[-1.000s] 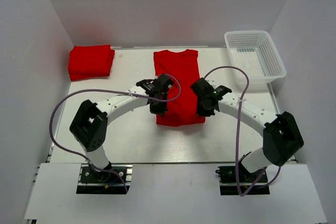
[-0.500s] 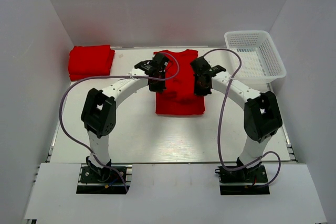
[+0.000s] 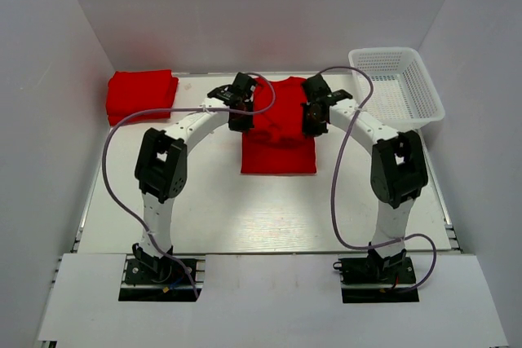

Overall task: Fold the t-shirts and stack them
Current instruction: Fold the folded rectangular tshirt in 1/3 of the way

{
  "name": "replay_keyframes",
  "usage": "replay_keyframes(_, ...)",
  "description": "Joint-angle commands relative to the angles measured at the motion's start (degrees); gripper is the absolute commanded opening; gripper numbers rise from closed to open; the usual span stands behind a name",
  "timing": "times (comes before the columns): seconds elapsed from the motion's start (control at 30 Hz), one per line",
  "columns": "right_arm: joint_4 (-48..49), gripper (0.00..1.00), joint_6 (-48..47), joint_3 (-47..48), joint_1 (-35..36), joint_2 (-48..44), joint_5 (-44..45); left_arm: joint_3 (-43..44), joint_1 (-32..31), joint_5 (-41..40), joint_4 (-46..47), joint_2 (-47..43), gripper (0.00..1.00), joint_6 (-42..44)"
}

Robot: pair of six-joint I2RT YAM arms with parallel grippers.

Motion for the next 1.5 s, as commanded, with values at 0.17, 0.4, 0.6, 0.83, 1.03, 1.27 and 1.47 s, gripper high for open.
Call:
replay_keyframes(0.17, 0.87, 0.10, -3.34, 8.30, -2.35, 8.25, -3.67, 8.90, 2.21, 2.60, 0.53, 7.91, 0.00, 3.32)
replay_keyframes(0.4, 2.80, 0.90, -4.74, 12.96, -4.02, 9.75, -5.26, 17.34, 3.96, -1.25, -4.83, 11.45, 0.93, 2.18)
replay_keyframes(0.6, 2.44, 0.90, -6.41, 11.39, -4.20, 3.36, -6.40, 13.23, 4.49, -4.33, -5.37, 3.02, 1.00, 2.18)
replay_keyframes(0.83, 7.35, 0.90, -13.44, -4.25, -2.45, -6.85, -17.12, -1.34, 4.49, -3.63, -4.40, -9.63, 1.00, 1.39)
replay_keyframes(1.03, 13.33, 0.90, -14.41, -10.15, -0.25, -6.78, -23.08, -19.46, 3.35, 7.34, 4.47, -18.43, 1.00, 1.39)
replay_keyframes(1.27, 21.15, 0.90, -12.30, -7.17, 3.26, -1.06, -26.09, -30.80, 3.35, 8.33, 5.10, -25.55, 1.00, -0.37)
replay_keyframes(1.47, 24.23, 0.90, -10.90, -4.96, 4.06, 3.86, -24.25, -36.70, 3.35, 7.10, 5.10, -30.47, 1.00, -3.18)
